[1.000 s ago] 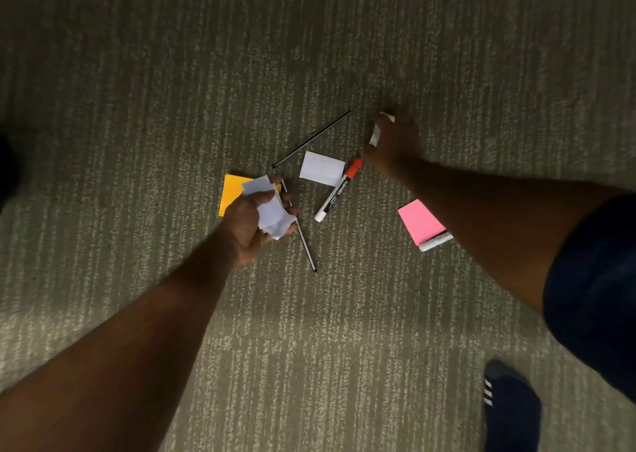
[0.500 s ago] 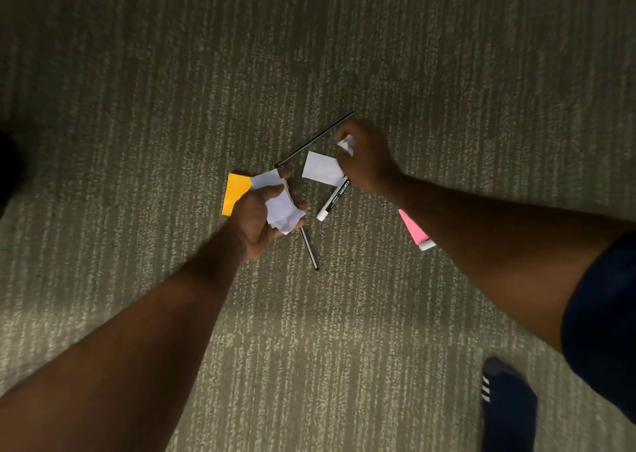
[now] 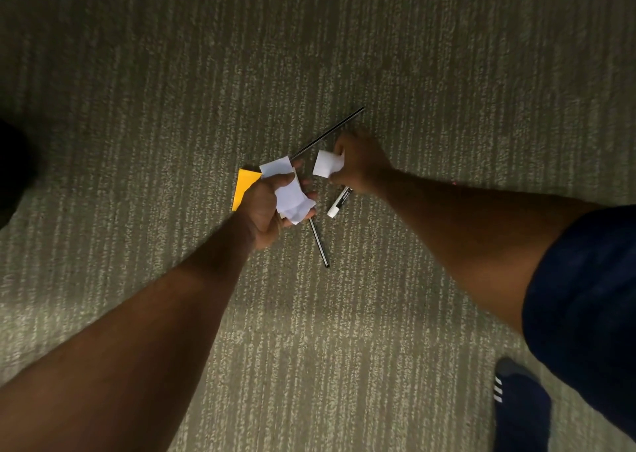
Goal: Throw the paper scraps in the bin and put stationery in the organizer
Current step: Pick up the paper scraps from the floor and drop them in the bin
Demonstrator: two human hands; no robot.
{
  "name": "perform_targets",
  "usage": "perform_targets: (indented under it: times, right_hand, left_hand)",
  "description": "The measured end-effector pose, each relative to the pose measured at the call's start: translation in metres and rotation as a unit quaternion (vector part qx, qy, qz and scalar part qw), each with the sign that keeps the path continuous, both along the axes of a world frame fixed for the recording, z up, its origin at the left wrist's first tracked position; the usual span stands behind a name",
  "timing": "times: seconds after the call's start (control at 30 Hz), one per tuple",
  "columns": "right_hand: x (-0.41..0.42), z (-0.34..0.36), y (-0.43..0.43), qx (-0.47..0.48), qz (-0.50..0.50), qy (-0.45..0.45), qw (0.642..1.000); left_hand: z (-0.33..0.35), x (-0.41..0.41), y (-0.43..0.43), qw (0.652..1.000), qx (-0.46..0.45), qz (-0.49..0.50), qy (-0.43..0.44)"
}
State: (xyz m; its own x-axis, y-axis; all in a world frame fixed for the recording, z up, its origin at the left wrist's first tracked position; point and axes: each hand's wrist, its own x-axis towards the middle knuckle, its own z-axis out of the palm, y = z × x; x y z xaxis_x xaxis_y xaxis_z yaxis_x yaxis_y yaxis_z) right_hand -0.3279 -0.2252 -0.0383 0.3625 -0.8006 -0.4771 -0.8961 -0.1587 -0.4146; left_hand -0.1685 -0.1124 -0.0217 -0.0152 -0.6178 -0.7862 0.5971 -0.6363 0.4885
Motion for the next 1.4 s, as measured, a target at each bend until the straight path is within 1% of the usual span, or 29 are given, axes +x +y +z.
perform_targets:
  times: [0.13,0.17,0.23,0.3,0.33,0.37,0.43,0.47,0.53,0.57,0.6,0.63,0.67,0.7,0.77,0.87,1.0,1.1,1.2,1.3,1.4]
  right_hand:
    - [0.007,0.0,-0.006,0.007,0.05,0.049,0.998]
    - [0.008,0.001,-0.006,0.007,0.063,0.049,0.997]
    - [0.011,0.004,-0.003,0.011,0.045,0.005,0.999]
    - [0.016,0.011,0.003,0.037,-0.037,-0.093,0.994]
    - [0.021,0.016,0.007,0.06,-0.097,-0.149,0.982]
    - [0.028,0.022,0.012,0.084,-0.161,-0.199,0.963]
    - [0.042,0.033,0.024,0.115,-0.267,-0.279,0.915]
    - [0.05,0.04,0.031,0.123,-0.305,-0.317,0.89]
    - [0.062,0.051,0.048,0.129,-0.365,-0.376,0.842]
    - [0.067,0.055,0.057,0.132,-0.385,-0.392,0.825]
    - [0.072,0.058,0.066,0.14,-0.398,-0.404,0.812]
    - [0.076,0.061,0.075,0.153,-0.402,-0.408,0.805]
    - [0.081,0.063,0.083,0.164,-0.395,-0.406,0.808]
    - [0.086,0.064,0.091,0.163,-0.38,-0.4,0.818]
    - [0.096,0.065,0.103,0.138,-0.349,-0.393,0.839]
    - [0.116,0.077,0.113,0.106,-0.34,-0.38,0.854]
    - [0.147,0.098,0.121,0.077,-0.3,-0.394,0.865]
    - [0.178,0.114,0.127,0.06,-0.263,-0.412,0.87]
    - [0.211,0.131,0.133,0.047,-0.221,-0.419,0.88]
    - [0.248,0.15,0.14,0.02,-0.177,-0.424,0.888]
    - [0.291,0.172,0.146,0.01,-0.155,-0.427,0.891]
  left_hand:
    - [-0.001,0.003,0.002,1.0,0.007,0.009,0.005]
    - [0.0,0.003,0.002,1.0,0.009,0.012,0.01]
    - [0.003,0.004,0.003,0.999,0.016,0.018,0.021]
    - [0.006,0.005,0.004,1.0,0.016,0.016,0.016]
    - [0.007,0.007,0.005,1.0,0.013,0.019,0.015]
    - [0.008,0.009,0.005,0.999,0.011,0.024,0.018]
    - [0.012,0.014,0.006,0.999,0.003,0.042,0.03]
    - [0.015,0.016,0.005,0.998,-0.003,0.054,0.039]
    - [0.021,0.018,0.006,0.995,-0.01,0.077,0.068]
    - [0.023,0.02,0.007,0.993,-0.012,0.085,0.078]
    - [0.026,0.021,0.008,0.993,-0.013,0.089,0.083]
    - [0.029,0.022,0.009,0.992,-0.014,0.088,0.087]
    - [0.032,0.024,0.011,0.992,-0.017,0.085,0.091]
    - [0.035,0.026,0.013,0.992,-0.02,0.085,0.095]
    - [0.043,0.031,0.017,0.99,-0.026,0.092,0.102]
    - [0.057,0.043,0.021,0.99,-0.033,0.111,0.074]
    - [0.075,0.07,0.03,0.99,-0.071,0.117,0.023]
    - [0.092,0.099,0.042,0.987,-0.094,0.129,0.008]
    - [0.111,0.13,0.054,0.983,-0.109,0.146,-0.024]
    - [0.135,0.165,0.065,0.973,-0.128,0.188,-0.039]
    - [0.163,0.197,0.074,0.958,-0.142,0.247,-0.04]
